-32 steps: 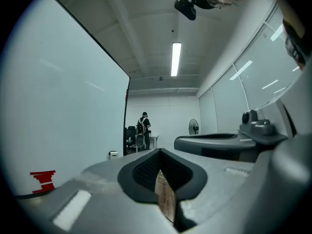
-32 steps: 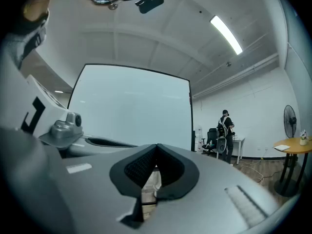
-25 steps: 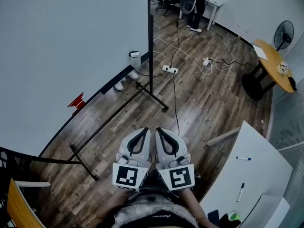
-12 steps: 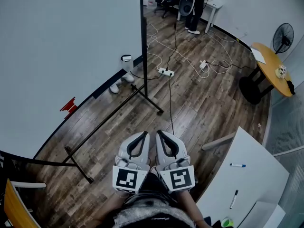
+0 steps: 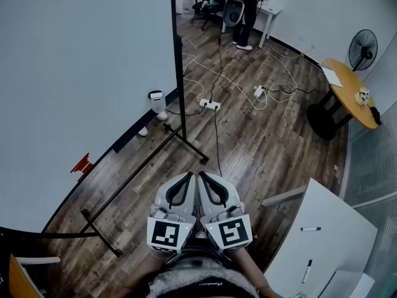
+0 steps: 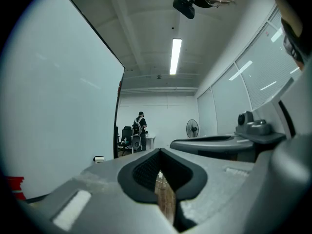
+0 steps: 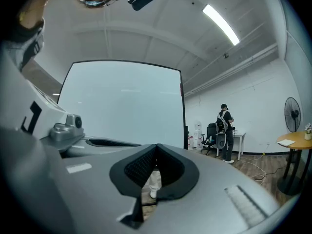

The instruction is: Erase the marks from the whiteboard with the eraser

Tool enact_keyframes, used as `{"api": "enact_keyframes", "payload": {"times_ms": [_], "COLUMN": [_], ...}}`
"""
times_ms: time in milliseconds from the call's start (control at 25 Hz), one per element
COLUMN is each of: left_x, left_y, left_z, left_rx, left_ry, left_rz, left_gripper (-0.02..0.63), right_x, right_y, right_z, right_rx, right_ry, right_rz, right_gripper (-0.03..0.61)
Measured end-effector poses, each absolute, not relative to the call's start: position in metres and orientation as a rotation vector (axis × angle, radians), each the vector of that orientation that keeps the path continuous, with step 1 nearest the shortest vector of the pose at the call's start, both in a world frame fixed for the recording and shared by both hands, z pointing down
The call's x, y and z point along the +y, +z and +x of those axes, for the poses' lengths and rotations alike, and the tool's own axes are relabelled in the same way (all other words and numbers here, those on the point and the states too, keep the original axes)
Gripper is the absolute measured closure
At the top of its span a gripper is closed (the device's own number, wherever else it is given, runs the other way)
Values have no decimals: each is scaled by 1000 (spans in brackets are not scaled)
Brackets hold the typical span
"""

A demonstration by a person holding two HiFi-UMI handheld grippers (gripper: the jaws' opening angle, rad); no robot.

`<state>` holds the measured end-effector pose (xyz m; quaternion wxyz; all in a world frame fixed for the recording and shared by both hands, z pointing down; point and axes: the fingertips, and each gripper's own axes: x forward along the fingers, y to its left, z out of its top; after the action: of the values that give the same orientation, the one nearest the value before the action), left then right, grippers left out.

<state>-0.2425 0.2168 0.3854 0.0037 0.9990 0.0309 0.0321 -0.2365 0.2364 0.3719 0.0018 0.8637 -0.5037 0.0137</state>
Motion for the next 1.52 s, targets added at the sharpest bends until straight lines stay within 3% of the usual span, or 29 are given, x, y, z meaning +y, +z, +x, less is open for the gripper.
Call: {"api": "enact_keyframes", "payload": {"times_ms": [440,1520], "left_x": [155,72], "left_y": [381,408], "left_z": [-162,-90], "left_rx": [132,45], "left_ry": [119,201], "left_rz": [3186,3107], "left_gripper": [614,614], "right_x": [186,106], "right_y": [363,393], "right_z": [-150,-79], "right_rx": [-1537,-1588], "right_ry": [43,121], "right_rz": [2728,2727], "right_gripper": [577,577]}}
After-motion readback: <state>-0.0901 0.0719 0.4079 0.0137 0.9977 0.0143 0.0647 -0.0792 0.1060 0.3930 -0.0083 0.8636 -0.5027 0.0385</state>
